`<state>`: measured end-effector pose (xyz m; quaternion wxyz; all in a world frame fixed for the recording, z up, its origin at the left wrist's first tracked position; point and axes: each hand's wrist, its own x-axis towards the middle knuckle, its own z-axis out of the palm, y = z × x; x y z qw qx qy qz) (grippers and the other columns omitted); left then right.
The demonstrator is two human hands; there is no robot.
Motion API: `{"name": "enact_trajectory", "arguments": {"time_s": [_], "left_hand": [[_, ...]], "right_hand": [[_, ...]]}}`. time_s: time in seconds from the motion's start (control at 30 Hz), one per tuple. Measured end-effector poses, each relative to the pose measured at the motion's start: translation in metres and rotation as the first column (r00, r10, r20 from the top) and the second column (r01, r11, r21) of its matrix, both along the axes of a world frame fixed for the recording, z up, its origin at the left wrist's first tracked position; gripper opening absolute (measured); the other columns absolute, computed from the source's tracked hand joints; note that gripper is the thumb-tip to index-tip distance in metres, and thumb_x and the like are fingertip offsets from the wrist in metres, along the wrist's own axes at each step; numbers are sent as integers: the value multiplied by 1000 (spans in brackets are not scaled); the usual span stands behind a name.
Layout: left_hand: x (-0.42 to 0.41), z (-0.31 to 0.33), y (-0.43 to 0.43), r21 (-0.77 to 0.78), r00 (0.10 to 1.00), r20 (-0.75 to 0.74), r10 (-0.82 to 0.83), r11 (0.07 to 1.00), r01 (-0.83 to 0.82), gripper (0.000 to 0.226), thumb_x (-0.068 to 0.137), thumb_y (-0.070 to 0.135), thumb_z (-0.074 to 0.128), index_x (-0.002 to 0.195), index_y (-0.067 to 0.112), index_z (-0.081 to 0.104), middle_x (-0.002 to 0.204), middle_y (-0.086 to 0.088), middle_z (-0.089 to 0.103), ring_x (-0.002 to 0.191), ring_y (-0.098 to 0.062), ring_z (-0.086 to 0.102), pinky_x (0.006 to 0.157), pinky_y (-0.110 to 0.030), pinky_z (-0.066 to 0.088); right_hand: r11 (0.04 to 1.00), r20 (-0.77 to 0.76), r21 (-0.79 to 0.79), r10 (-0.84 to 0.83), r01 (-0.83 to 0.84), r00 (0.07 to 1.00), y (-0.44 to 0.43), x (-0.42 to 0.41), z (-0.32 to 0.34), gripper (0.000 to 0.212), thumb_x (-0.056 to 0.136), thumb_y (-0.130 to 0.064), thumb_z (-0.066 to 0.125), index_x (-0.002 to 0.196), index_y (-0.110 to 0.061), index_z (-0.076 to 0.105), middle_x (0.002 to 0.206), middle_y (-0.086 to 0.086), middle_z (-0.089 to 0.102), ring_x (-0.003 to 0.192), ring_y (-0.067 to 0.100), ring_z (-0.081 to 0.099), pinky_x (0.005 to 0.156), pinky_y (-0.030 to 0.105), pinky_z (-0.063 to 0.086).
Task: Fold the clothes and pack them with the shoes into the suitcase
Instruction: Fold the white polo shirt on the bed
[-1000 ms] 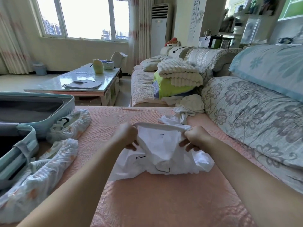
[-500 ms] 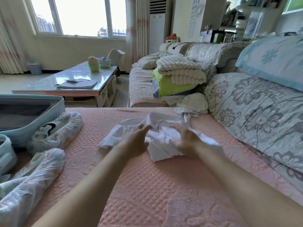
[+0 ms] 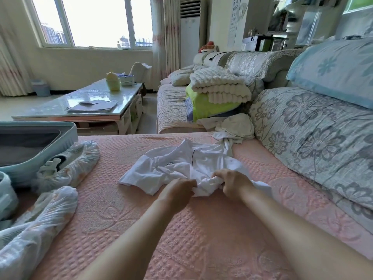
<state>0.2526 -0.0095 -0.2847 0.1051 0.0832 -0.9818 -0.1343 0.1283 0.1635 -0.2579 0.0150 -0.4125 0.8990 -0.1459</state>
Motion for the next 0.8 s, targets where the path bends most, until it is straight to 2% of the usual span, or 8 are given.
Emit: {"name": "enact_trajectory", "arguments": {"time_s": [0.13, 0.23, 0.3, 0.43, 0.5, 0.6, 0.7, 0.8], "left_hand": [[23, 28, -16, 88, 992, -127, -4, 996, 15, 35, 95, 1, 53, 109, 32, 61, 106, 9, 61, 90, -13, 60, 75, -27, 48], [54, 65, -17, 270, 970, -207, 125, 961, -66, 28, 92, 7, 52, 94, 30, 68, 88, 5, 62, 78, -19, 60, 61, -29, 44], [79, 89, -12, 373, 944, -243, 223, 920, -121, 24, 85, 18, 48, 76, 27, 68, 71, 7, 62, 68, -16, 56, 58, -27, 41], [109, 114, -14, 185, 841, -416, 345, 938, -293, 25, 82, 26, 43, 74, 26, 66, 65, 10, 61, 66, -18, 54, 58, -26, 39], [111, 105, -24, 98, 837, -366, 406, 912, -399, 25, 93, 20, 45, 101, 28, 68, 93, 0, 68, 84, -26, 58, 70, -31, 43], [113, 72, -30, -126, 901, -157, 405, 897, -425, 47, 90, 10, 53, 132, 30, 51, 131, -2, 53, 119, -25, 47, 94, -39, 44], [107, 62, -15, -159, 963, -166, 213, 958, -240, 46, 82, -3, 51, 108, 34, 57, 115, 8, 53, 108, -18, 49, 76, -25, 41], [99, 56, 3, 13, 996, 94, 10, 1000, -11, 30, 85, 8, 53, 86, 36, 64, 97, 16, 56, 92, -12, 57, 67, -22, 40]], "right_hand": [[988, -69, -130, 70, -79, 995, 14, 18, 16, 38, 92, -12, 53, 128, -25, 59, 117, 6, 68, 104, 28, 65, 82, 35, 50], [940, 27, -329, 107, -92, 994, 26, 36, 42, 46, 85, 3, 46, 124, -20, 56, 78, -2, 63, 66, 2, 59, 59, 20, 40], [887, 94, -458, 109, -55, 990, 32, 42, 58, 45, 80, 5, 44, 110, -24, 61, 63, -10, 54, 52, 1, 51, 52, 18, 36], [920, -130, -392, -56, 1, 990, 37, 45, 61, 47, 79, -7, 54, 122, -24, 58, 95, 5, 71, 82, 27, 65, 71, 33, 49], [976, -296, -210, -125, 63, 947, 37, 44, 50, 60, 81, -10, 55, 138, -24, 45, 114, 12, 65, 100, 34, 60, 82, 39, 45], [994, -384, -28, -110, 107, 917, 34, 49, 41, 65, 82, -9, 55, 144, -22, 42, 130, 11, 51, 111, 33, 52, 87, 40, 41], [983, -190, -164, 56, -88, 980, 23, 68, 44, 43, 79, -2, 55, 116, -25, 57, 117, 1, 55, 100, 25, 59, 80, 35, 49], [964, 94, -24, 265, -264, 960, 16, 85, 44, 40, 79, -1, 53, 102, -34, 59, 105, -13, 55, 95, 14, 58, 75, 24, 47]]}}
